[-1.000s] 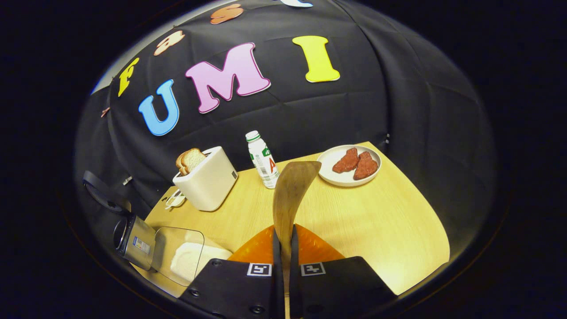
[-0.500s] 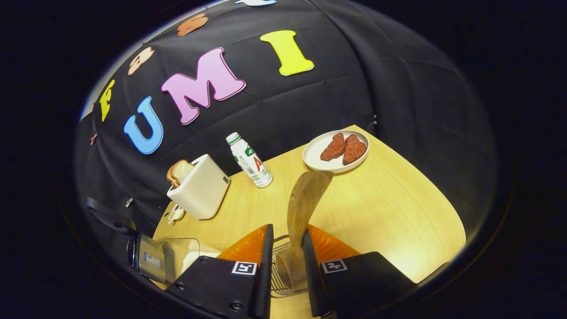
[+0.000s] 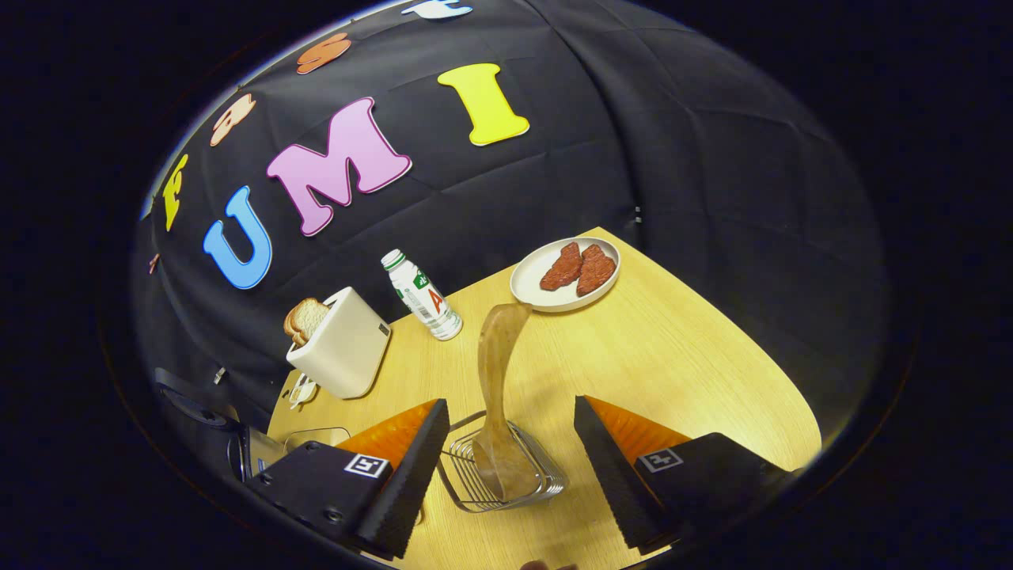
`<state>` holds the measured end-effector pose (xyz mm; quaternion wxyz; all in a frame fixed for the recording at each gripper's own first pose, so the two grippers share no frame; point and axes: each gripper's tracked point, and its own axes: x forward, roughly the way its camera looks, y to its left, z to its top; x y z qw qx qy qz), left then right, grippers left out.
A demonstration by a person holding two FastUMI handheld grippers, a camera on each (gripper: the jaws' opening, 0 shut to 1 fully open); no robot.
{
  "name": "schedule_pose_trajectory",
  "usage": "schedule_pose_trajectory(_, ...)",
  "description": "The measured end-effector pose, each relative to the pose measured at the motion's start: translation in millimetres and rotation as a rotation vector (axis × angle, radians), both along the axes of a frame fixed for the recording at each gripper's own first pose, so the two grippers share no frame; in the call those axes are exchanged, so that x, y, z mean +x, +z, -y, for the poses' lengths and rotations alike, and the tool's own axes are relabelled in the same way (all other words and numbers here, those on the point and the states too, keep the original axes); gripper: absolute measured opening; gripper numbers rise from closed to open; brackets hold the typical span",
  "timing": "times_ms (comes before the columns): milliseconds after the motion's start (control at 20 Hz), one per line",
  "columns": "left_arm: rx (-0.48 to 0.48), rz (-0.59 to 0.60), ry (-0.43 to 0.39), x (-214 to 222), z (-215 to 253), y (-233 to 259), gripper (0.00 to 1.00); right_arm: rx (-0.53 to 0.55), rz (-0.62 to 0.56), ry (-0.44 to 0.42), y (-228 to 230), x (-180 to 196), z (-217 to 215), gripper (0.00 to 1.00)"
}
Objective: Close the left gripper, press the button to open the rice cooker; take a wooden spoon from the chopstick holder with the right hand, scoop a spoonful of rice and pour it into the rice cooker, then put the wooden spoon back into the chopstick holder.
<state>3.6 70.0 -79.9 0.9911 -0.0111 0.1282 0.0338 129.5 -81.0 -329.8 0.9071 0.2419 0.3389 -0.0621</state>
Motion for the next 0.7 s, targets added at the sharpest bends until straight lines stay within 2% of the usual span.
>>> schedule_pose_trajectory(50, 0.001, 0.014, 0.006, 3, -3, 8, 0.98, -0.009, 0.006, -0.016, 7, -4, 3, 0.99)
schedule_pose_trajectory(100, 0.005, 0.037, 0.016, 9, -7, 21, 0.95, -0.021, 0.019, -0.031, 16, -9, 7, 0.99)
schedule_pose_trajectory(250, 0.020, 0.091, 0.050, 26, -26, 52, 0.95, -0.081, 0.055, -0.029, 41, -27, 15, 0.98)
schedule_pose_trajectory(400, 0.057, 0.113, 0.081, 47, -52, 72, 0.95, -0.149, 0.097, 0.011, 65, -44, 13, 0.98)
schedule_pose_trajectory(650, 0.109, 0.150, 0.142, 83, -104, 98, 0.92, -0.181, 0.161, 0.085, 109, -70, -10, 0.98)
schedule_pose_trajectory(700, 0.112, 0.150, 0.147, 91, -112, 99, 0.94, -0.177, 0.178, 0.093, 120, -72, -15, 0.99)
